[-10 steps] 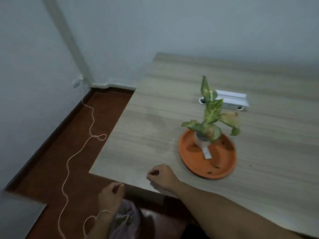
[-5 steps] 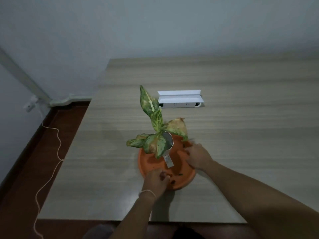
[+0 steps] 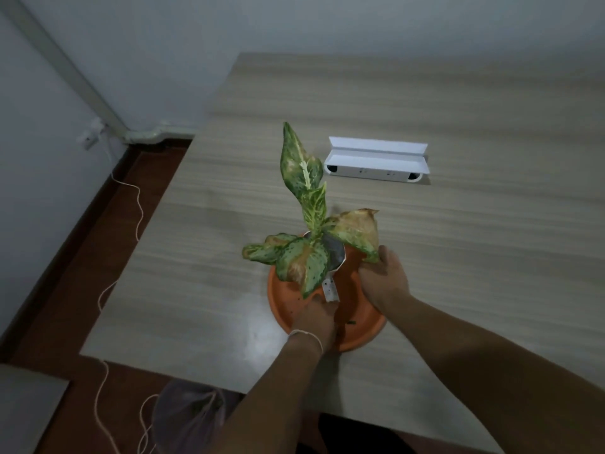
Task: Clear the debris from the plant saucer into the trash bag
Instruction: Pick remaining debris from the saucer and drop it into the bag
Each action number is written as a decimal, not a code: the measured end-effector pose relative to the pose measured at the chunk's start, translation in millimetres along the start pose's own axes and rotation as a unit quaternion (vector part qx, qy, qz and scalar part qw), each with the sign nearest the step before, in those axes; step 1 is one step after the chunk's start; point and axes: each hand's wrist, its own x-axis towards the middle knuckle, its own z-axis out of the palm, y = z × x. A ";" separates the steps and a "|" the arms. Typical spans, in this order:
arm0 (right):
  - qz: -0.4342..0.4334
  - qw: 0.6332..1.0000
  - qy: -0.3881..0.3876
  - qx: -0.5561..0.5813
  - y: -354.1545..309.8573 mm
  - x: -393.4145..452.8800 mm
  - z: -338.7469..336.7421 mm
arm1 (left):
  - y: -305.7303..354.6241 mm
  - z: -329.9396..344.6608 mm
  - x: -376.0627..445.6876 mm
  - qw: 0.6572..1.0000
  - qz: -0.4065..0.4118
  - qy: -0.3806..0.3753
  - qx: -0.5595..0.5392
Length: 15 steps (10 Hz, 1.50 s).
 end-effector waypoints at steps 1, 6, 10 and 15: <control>-0.057 0.997 -0.021 -0.042 -6.1 -6.8 4.2 | 9.9 -18.3 -8.8 0.994 0.048 -0.008 0.096; -0.298 0.852 -0.191 -0.385 11.0 -47.8 17.1 | 23.5 -23.8 -17.1 0.991 0.091 -0.065 0.080; -0.269 0.882 -0.206 -0.328 8.5 -60.3 28.3 | 15.7 -13.5 -7.9 0.986 0.119 -0.054 0.106; -0.176 0.941 -0.193 -0.214 -28.3 -66.3 40.2 | -54.3 -48.5 -51.4 0.984 -0.041 0.094 -0.144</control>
